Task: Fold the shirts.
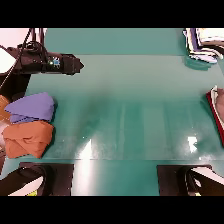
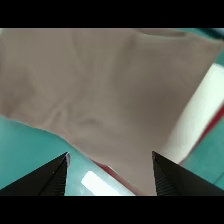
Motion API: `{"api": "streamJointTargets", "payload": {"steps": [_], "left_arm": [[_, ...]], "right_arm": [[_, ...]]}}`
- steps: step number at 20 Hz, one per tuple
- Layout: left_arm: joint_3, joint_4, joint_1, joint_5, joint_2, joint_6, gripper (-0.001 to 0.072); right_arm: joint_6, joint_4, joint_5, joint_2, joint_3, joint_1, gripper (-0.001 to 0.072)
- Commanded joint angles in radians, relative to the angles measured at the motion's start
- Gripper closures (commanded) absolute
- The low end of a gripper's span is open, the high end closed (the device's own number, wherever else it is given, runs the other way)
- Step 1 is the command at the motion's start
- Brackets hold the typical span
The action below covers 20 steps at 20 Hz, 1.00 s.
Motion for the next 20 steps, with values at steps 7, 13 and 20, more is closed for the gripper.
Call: {"api": "streamJointTargets", "payload": {"steps": [7, 13, 20], "left_arm": [[0.0, 0.0, 0.0, 0.0, 0.0, 0.007, 0.0681], [0.0, -0.002, 0.0, 0.004, 0.0, 0.007, 0.0681], [0.0, -0.002, 0.0, 0.003, 0.0, 0.007, 0.0681]], "right_arm": [[0.002, 0.403, -0.026, 0.012, -0.026, 0.4, 0.0122], [-0.001, 0.395, -0.159, 0.012, -0.027, 0.926, 0.0307], [-0.01, 0.394, -0.221, 0.012, -0.027, 1.203, 0.0694]]}}
